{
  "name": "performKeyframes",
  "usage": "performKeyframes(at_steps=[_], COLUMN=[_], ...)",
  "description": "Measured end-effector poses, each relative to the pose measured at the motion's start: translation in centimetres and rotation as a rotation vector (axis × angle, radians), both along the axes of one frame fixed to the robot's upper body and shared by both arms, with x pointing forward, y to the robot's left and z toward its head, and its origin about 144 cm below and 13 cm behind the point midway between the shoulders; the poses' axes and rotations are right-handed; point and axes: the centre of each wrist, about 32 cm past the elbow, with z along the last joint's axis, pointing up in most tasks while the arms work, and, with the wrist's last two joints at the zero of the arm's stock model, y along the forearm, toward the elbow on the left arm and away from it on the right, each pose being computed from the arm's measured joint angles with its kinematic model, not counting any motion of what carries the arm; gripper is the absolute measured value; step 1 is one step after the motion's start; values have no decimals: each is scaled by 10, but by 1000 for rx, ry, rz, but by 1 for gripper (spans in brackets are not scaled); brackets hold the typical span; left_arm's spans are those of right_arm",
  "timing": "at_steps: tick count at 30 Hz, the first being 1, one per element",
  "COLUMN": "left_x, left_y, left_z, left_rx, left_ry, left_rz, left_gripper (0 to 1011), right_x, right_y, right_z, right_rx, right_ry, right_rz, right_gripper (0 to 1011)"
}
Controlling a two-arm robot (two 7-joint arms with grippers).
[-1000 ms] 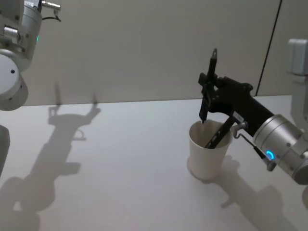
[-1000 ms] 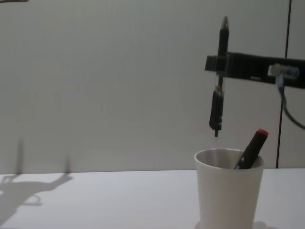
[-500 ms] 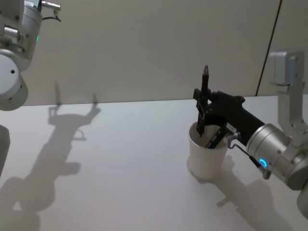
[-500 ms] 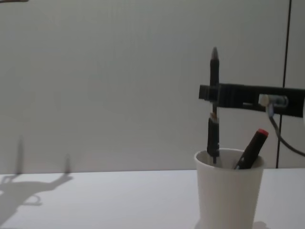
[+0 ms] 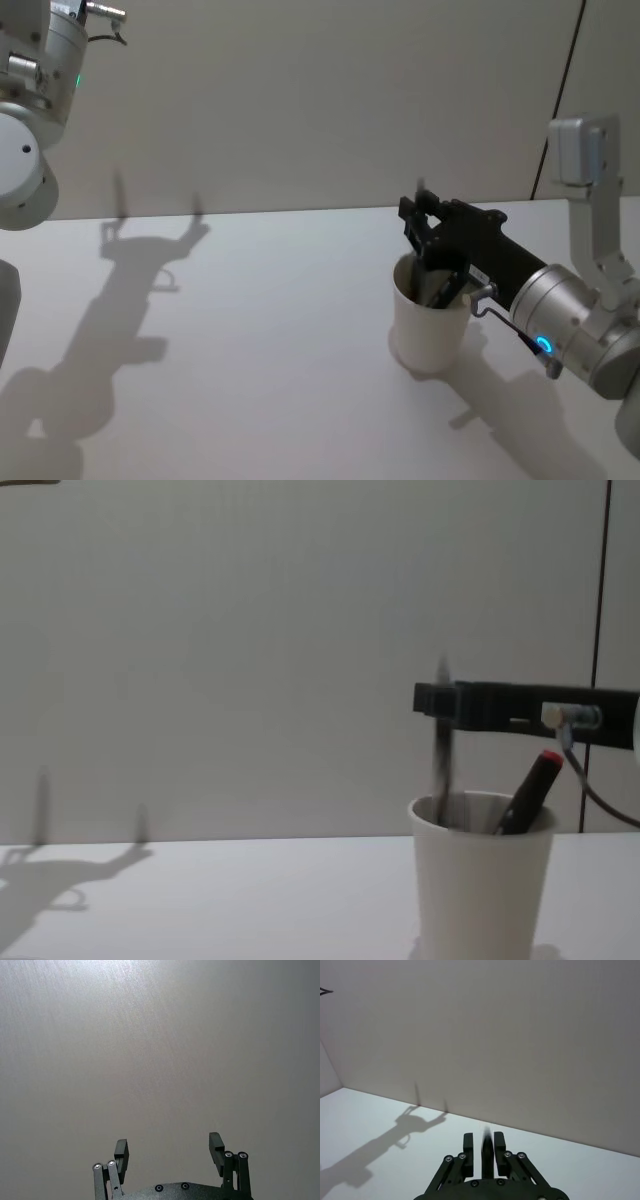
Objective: Place the pen into the pen holder.
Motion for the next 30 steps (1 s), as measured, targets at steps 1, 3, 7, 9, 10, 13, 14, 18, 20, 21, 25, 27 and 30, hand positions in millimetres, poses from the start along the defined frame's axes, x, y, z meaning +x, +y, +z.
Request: performKeyframes(at_steps=[1, 3, 7, 9, 10, 13, 14, 18, 20, 21, 25, 27, 30], left_x=[0, 0, 0, 0, 0, 0, 0, 0, 0, 0, 0, 0, 0], left_y=[0, 0, 0, 0, 0, 0, 0, 0, 0, 0, 0, 0, 0], left_z=[0, 0, 0, 0, 0, 0, 0, 0, 0, 0, 0, 0, 0], left_rx=[0, 0, 0, 0, 0, 0, 0, 0, 0, 0, 0, 0, 0], left_ry=[0, 0, 0, 0, 0, 0, 0, 0, 0, 0, 0, 0, 0], left_rz=[0, 0, 0, 0, 0, 0, 0, 0, 0, 0, 0, 0, 0], left_gripper=[1001, 1001, 1001, 1000, 1000, 1000, 1000, 1001, 1001, 1000, 1001, 1001, 1001], right_x=[0, 0, 0, 0, 0, 0, 0, 0, 0, 0, 0, -1, -2], right_y=[0, 0, 0, 0, 0, 0, 0, 0, 0, 0, -2, -4, -9], right_z=[0, -1, -1, -1, -1, -2, -2, -2, -2, -2, 2, 6, 13], right_rx=[-1, -3, -5, -5, -6, -7, -7, -8, -8, -8, -5, 1, 10], right_ry=[2, 3, 5, 5, 6, 7, 7, 8, 8, 8, -7, -23, -48], right_rz=[0, -1, -2, -2, -2, -2, -2, -3, -3, -3, -8, -17, -36], right_gripper=[248, 287, 427, 486, 547, 629, 644, 803, 837, 859, 957, 1002, 1001])
